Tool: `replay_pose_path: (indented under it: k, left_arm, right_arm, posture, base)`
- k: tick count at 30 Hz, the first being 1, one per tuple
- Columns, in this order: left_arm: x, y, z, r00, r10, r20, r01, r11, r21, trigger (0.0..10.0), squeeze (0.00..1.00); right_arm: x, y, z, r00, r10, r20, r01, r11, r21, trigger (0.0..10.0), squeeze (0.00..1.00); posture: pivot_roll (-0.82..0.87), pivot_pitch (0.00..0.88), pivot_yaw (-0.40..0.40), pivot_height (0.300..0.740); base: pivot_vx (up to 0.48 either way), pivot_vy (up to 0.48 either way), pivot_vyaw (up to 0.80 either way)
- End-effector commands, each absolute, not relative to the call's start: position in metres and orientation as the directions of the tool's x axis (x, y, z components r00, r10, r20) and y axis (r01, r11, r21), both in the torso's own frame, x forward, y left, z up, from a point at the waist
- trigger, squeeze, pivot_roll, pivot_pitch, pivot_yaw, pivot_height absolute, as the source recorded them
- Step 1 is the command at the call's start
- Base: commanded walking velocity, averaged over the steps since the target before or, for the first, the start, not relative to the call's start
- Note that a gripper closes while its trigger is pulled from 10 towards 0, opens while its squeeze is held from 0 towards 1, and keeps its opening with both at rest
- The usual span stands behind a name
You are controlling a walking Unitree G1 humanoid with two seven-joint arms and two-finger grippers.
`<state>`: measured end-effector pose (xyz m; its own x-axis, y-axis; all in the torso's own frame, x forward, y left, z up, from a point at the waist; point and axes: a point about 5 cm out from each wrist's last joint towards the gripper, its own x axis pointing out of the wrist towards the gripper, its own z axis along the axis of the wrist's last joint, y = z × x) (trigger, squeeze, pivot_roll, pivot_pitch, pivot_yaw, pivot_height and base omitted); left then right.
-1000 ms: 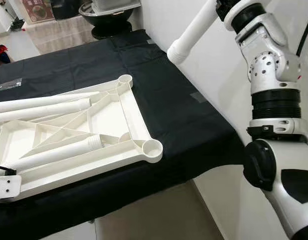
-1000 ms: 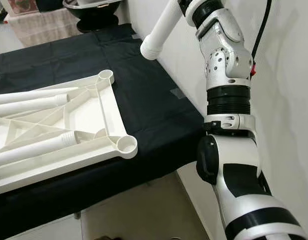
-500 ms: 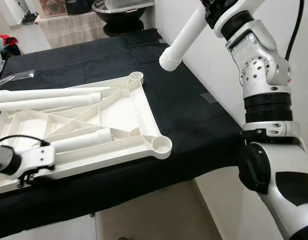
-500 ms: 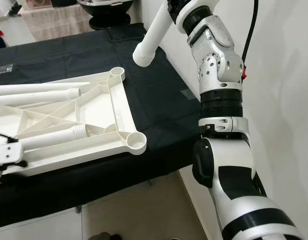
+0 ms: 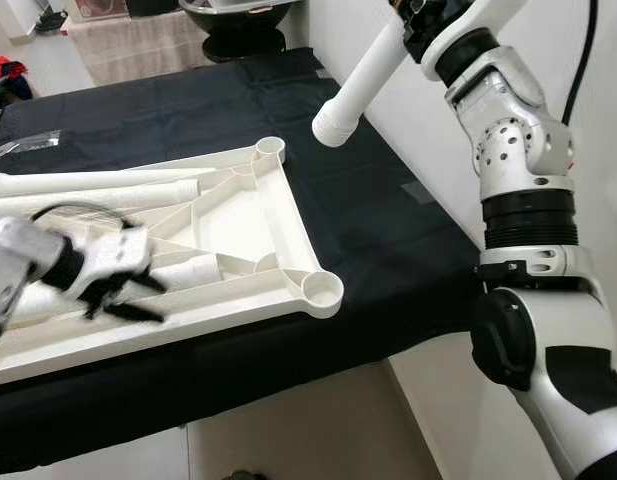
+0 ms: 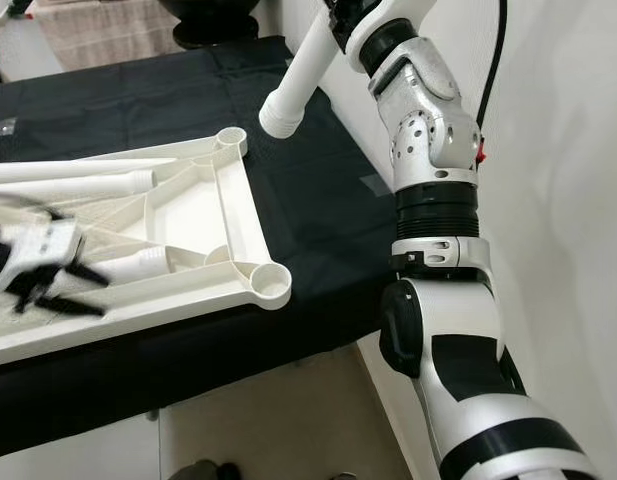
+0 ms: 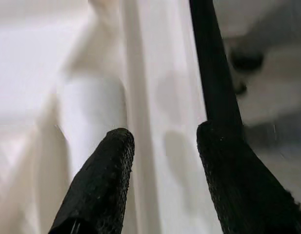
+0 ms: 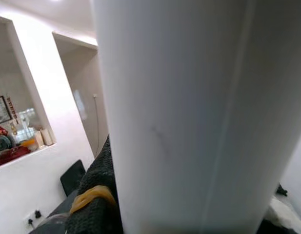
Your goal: Building children table
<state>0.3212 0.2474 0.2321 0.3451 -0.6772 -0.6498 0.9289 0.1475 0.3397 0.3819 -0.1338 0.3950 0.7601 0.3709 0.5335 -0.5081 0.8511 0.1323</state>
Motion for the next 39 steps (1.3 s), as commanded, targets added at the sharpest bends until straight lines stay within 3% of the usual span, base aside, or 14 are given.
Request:
replay_pose_path:
  k: [1, 3, 5, 6, 12, 13, 15, 16, 18, 19, 22, 26, 31, 39]
  left_arm:
    - [0.329, 0.235, 0.248, 0.41, -0.748, -0.522, 0.899, 0.237, 0.367, 10.0, 0.0]
    - [0.332, 0.228, 0.255, 0.436, -0.774, -0.46, 0.886, 0.278, 0.371, 10.0, 0.0]
    - [0.347, 0.21, 0.272, 0.576, -0.796, -0.184, 0.789, 0.483, 0.38, 10.0, 0.0]
    - [0.347, 0.21, 0.272, 0.576, -0.796, -0.184, 0.789, 0.483, 0.38, 10.0, 0.0]
    - [0.347, 0.185, 0.262, 0.735, -0.669, 0.112, 0.611, 0.725, 0.319, 10.0, 0.0]
    - [0.342, 0.177, 0.257, 0.757, -0.633, 0.162, 0.577, 0.764, 0.288, 10.0, 0.0]
    - [0.338, 0.172, 0.255, 0.768, -0.612, 0.189, 0.559, 0.785, 0.267, 10.0, 0.0]
    - [0.332, 0.165, 0.251, 0.8, -0.557, 0.222, 0.511, 0.827, 0.234, 10.0, 0.0]
    - [0.332, 0.165, 0.251, 0.8, -0.557, 0.222, 0.511, 0.827, 0.234, 10.0, 0.0]
    - [0.32, 0.158, 0.246, 0.858, -0.434, 0.275, 0.402, 0.901, 0.166, 10.0, 0.0]
    - [0.312, 0.155, 0.243, 0.89, -0.346, 0.296, 0.326, 0.938, 0.117, 10.0, 0.0]
    - [0.307, 0.152, 0.243, 0.895, -0.33, 0.3, 0.314, 0.944, 0.1, 10.0, 0.0]
    - [0.281, 0.133, 0.24, 0.898, -0.32, 0.302, 0.289, 0.947, 0.142, 10.0, 0.0]
    - [0.269, 0.127, 0.229, 0.931, -0.262, 0.255, 0.25, 0.965, 0.079, 10.0, 0.0]
  right_arm:
    - [0.381, -0.129, 0.393, 0.753, 0.393, 0.528, -0.527, 0.841, 0.126, 0.0, 0.0]
    - [0.381, -0.128, 0.392, 0.751, 0.397, 0.527, -0.53, 0.839, 0.124, 0.0, 0.0]
    - [0.379, -0.125, 0.387, 0.744, 0.412, 0.527, -0.533, 0.84, 0.095, 0.0, 0.0]
    - [0.379, -0.125, 0.387, 0.744, 0.412, 0.527, -0.533, 0.84, 0.095, 0.0, 0.0]
    - [0.377, -0.124, 0.373, 0.757, 0.415, 0.504, -0.484, 0.875, 0.005, 0.0, 0.0]
    - [0.376, -0.126, 0.37, 0.767, 0.406, 0.497, -0.455, 0.89, -0.025, 2.3, 0.0]
    - [0.376, -0.128, 0.367, 0.773, 0.399, 0.493, -0.436, 0.899, -0.045, 2.3, 0.0]
    - [0.375, -0.131, 0.363, 0.782, 0.393, 0.484, -0.423, 0.905, -0.051, 10.0, 0.0]
    - [0.375, -0.131, 0.363, 0.782, 0.393, 0.484, -0.423, 0.905, -0.051, 10.0, 0.0]
    - [0.371, -0.135, 0.353, 0.787, 0.392, 0.476, -0.421, 0.906, -0.049, 10.0, 0.0]
    - [0.366, -0.137, 0.345, 0.784, 0.406, 0.47, -0.434, 0.899, -0.053, 10.0, 0.0]
    - [0.364, -0.137, 0.342, 0.782, 0.414, 0.466, -0.439, 0.896, -0.059, 10.0, 0.0]
    - [0.344, -0.141, 0.33, 0.715, 0.533, 0.452, -0.564, 0.822, -0.077, 10.0, 0.0]
    - [0.338, -0.151, 0.314, 0.742, 0.55, 0.383, -0.556, 0.824, -0.105, 10.0, 0.0]
  posture:
    - [0.1, 0.125, 0.002, 0.74]
    - [0.11, 0.119, 0.003, 0.74]
    - [0.11, 0.113, 0.003, 0.74]
    - [0.11, 0.113, 0.003, 0.74]
    - [0.09, 0.105, 0.007, 0.74]
    - [0.09, 0.105, 0.007, 0.74]
    - [0.09, 0.105, 0.007, 0.74]
    - [0.08, 0.1, 0.001, 0.74]
    - [0.08, 0.1, 0.001, 0.74]
    - [0.08, 0.093, -0.001, 0.74]
    - [0.08, 0.091, -0.002, 0.74]
    - [0.08, 0.09, -0.002, 0.74]
    - [0.08, 0.094, -0.017, 0.74]
    - [0.07, 0.1, -0.019, 0.74]
  base:
    - [0.0, 0.0, 0.0]
    - [0.0, 0.0, 0.0]
    - [0.0, 0.0, 0.0]
    - [0.0, 0.0, 0.0]
    - [0.0, 0.0, 0.0]
    - [0.0, 0.0, 0.0]
    - [0.0, 0.0, 0.0]
    - [0.0, 0.0, 0.0]
    - [0.0, 0.0, 0.0]
    - [0.0, 0.0, 0.0]
    - [0.0, 0.0, 0.0]
    - [0.0, 0.0, 0.0]
    - [0.0, 0.0, 0.0]
    - [0.0, 0.0, 0.0]
